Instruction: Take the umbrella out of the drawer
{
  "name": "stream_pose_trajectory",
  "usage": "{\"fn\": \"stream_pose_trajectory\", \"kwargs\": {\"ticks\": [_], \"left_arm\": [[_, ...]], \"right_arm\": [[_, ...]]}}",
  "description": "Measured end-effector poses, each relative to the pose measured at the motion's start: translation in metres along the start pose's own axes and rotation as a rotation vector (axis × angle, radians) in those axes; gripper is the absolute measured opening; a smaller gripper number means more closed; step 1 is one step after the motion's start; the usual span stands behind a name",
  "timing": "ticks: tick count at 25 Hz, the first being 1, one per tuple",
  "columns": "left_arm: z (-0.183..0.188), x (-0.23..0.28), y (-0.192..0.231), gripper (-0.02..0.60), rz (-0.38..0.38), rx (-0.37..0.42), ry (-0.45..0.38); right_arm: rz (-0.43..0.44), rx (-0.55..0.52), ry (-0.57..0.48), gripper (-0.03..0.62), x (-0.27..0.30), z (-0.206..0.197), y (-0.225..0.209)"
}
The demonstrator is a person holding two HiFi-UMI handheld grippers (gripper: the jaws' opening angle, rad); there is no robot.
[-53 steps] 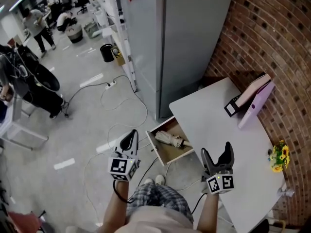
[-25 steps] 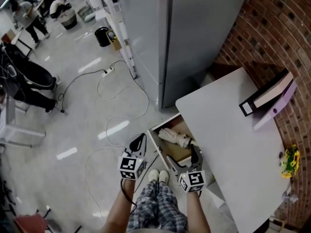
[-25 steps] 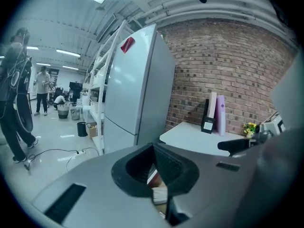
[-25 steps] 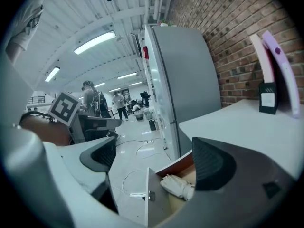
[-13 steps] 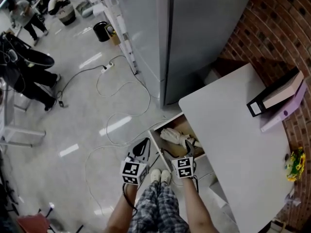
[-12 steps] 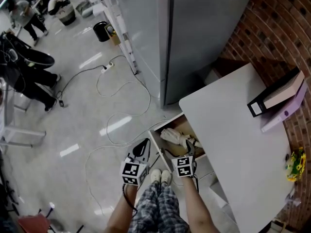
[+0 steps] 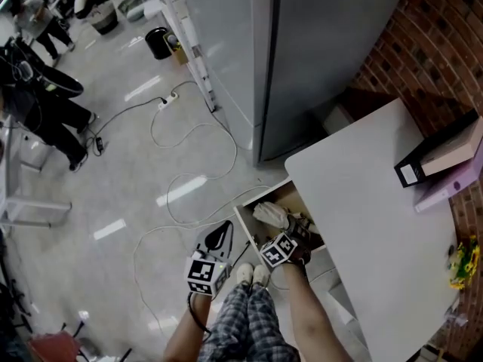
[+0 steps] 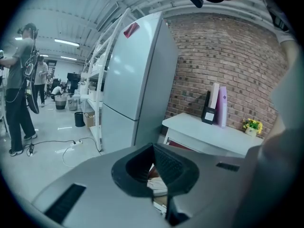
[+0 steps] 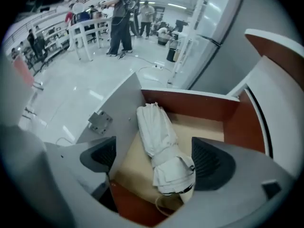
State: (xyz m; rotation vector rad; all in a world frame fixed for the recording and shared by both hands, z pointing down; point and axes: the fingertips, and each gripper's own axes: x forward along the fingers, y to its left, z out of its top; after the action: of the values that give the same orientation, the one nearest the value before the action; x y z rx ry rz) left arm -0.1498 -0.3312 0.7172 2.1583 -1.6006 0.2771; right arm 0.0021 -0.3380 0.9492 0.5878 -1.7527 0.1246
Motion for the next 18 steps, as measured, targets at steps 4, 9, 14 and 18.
{"fn": "stream_pose_trajectory", "kwargs": {"ticks": [4, 9, 14, 18], "left_arm": [[-0.003, 0.013, 0.008, 0.026, -0.003, 0.009, -0.003], [-0.011, 0.025, 0.015, 0.026, -0.008, 0.020, -0.010], [-0.025, 0.027, 0.020, 0.026, -0.004, 0.032, -0.044], [-0.036, 0.022, 0.024, 0.026, 0.011, 0.030, -0.026]], "right_arm": [[-0.005, -0.198, 0.073, 0.511, 0.025, -0.002, -0.004], [-0.002, -0.214, 0.128, 0.511, 0.058, -0.016, -0.012], [0.004, -0.163, 0.137, 0.509, 0.081, -0.025, -0.015], [0.003, -0.132, 0.158, 0.498, 0.092, -0.029, -0.017]]}}
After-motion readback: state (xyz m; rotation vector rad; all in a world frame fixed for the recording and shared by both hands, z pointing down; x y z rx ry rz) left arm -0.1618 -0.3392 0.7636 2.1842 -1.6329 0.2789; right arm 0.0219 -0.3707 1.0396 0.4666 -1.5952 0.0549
